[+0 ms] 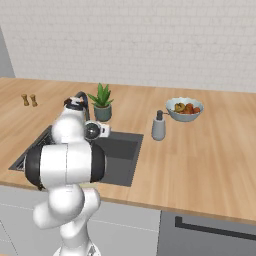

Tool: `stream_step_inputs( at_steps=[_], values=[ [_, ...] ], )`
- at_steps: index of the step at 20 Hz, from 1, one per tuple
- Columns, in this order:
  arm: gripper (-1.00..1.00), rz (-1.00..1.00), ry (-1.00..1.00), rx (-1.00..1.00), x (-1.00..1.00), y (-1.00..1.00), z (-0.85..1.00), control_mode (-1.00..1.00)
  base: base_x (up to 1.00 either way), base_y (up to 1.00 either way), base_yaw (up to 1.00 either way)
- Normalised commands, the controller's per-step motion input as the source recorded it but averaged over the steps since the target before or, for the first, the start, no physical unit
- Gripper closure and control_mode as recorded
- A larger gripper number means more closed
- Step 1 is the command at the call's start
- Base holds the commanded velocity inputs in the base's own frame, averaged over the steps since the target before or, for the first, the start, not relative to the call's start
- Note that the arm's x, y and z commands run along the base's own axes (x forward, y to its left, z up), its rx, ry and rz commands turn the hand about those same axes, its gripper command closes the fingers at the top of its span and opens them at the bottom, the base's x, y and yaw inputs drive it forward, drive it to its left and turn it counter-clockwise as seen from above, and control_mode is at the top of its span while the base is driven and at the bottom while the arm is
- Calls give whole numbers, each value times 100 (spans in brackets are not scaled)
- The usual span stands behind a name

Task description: Put the colander in the sink, put the mango, tangerine in the colander, and turn on the sink faucet and pour water over the colander.

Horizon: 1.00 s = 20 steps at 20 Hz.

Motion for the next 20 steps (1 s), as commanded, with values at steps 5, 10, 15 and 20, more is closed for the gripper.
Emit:
stream_step_inputs(
  at_steps=[5, 10, 15, 20],
  values=[
    [-100, 0, 0, 0, 9, 0, -3, -100, 0, 0, 0],
    [-100, 0, 0, 0, 26, 0, 0, -100, 0, 0, 0],
    [-100, 0, 0, 3, 40, 0, 0, -100, 0, 0, 0],
    [-100, 0, 0, 5, 40, -1, 2, -100, 0, 0, 0]
  ],
)
